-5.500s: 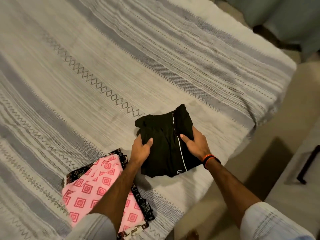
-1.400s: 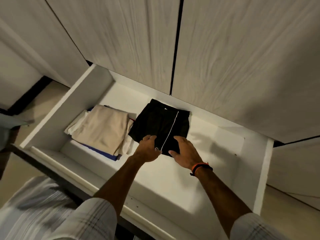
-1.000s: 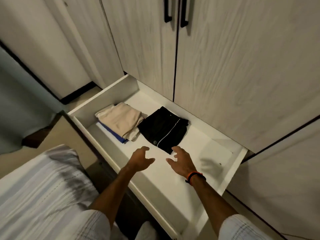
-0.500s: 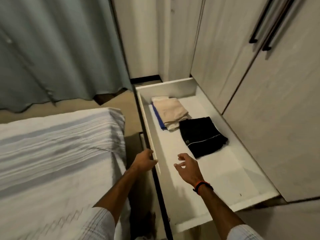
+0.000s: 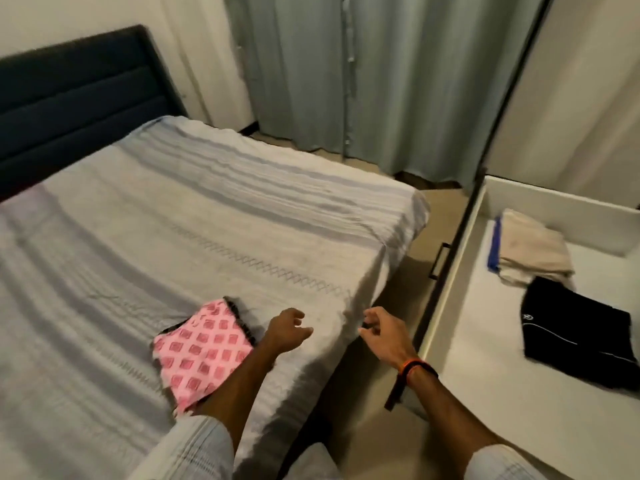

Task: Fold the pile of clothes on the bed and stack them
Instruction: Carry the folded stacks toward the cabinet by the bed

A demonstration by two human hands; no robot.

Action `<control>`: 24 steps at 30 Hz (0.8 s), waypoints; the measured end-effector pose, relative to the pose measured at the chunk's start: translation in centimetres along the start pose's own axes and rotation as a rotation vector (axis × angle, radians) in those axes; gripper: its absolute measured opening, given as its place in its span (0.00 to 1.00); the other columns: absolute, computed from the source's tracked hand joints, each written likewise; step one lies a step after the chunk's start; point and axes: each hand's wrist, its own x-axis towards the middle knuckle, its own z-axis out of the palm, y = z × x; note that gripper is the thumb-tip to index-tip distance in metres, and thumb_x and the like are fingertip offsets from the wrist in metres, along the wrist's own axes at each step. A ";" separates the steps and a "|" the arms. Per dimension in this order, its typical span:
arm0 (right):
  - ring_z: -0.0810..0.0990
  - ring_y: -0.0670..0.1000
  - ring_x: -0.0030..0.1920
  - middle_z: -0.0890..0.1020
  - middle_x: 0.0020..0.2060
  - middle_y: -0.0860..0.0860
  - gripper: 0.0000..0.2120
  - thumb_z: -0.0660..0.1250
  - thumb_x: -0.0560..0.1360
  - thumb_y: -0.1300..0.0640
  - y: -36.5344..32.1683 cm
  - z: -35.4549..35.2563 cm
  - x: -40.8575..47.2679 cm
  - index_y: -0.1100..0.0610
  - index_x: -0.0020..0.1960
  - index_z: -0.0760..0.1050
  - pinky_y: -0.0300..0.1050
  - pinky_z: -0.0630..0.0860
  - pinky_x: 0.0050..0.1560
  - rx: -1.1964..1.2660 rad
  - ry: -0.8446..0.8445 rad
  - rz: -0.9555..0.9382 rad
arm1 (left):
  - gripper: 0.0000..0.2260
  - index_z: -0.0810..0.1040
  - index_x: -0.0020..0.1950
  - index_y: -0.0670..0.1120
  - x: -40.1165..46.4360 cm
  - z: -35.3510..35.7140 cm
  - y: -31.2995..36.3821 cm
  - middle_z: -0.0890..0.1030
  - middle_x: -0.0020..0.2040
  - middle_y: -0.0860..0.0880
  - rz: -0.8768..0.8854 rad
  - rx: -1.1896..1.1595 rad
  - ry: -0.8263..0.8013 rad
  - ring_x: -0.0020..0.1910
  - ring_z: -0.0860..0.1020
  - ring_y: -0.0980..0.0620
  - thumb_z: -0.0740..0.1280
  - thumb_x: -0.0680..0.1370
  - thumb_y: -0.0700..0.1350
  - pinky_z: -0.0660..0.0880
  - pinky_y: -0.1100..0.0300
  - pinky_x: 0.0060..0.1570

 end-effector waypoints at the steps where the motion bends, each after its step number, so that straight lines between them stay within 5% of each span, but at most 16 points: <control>1: 0.80 0.47 0.45 0.82 0.54 0.52 0.17 0.72 0.74 0.59 -0.8 1.5 -0.6 0.57 0.62 0.76 0.36 0.75 0.51 -0.007 -0.041 -0.022 | 0.22 0.75 0.66 0.41 -1.6 -1.0 -2.2 0.79 0.63 0.41 -0.056 -0.046 0.030 0.60 0.78 0.45 0.74 0.74 0.45 0.76 0.55 0.57; 8: 0.80 0.49 0.50 0.79 0.57 0.50 0.19 0.71 0.76 0.56 -5.8 11.1 -3.1 0.55 0.65 0.72 0.49 0.79 0.58 -0.095 -0.300 -0.102 | 0.23 0.72 0.68 0.41 -8.2 -6.4 -13.5 0.78 0.62 0.43 -0.254 -0.171 0.159 0.53 0.79 0.47 0.73 0.75 0.46 0.77 0.57 0.50; 12: 0.81 0.50 0.50 0.80 0.57 0.52 0.19 0.71 0.76 0.57 -8.4 16.2 -2.9 0.57 0.65 0.72 0.49 0.80 0.56 -0.159 -0.386 -0.117 | 0.25 0.72 0.68 0.41 -10.2 -8.6 -19.0 0.78 0.63 0.43 -0.344 -0.253 0.204 0.60 0.77 0.46 0.73 0.75 0.47 0.76 0.54 0.58; 18: 0.79 0.49 0.51 0.80 0.55 0.50 0.19 0.71 0.76 0.57 -11.7 24.1 -1.5 0.57 0.64 0.72 0.41 0.77 0.54 -0.179 -0.446 -0.015 | 0.22 0.73 0.66 0.41 -8.6 -11.5 -26.7 0.79 0.60 0.43 -0.457 -0.330 0.196 0.53 0.78 0.48 0.72 0.75 0.47 0.76 0.56 0.50; 24: 0.79 0.47 0.48 0.83 0.55 0.51 0.17 0.71 0.76 0.56 -11.8 29.9 0.7 0.57 0.63 0.73 0.30 0.71 0.42 -0.142 -0.373 0.191 | 0.23 0.73 0.67 0.41 -2.9 -14.9 -30.8 0.78 0.62 0.43 -0.476 -0.327 0.125 0.59 0.77 0.45 0.72 0.76 0.48 0.76 0.53 0.59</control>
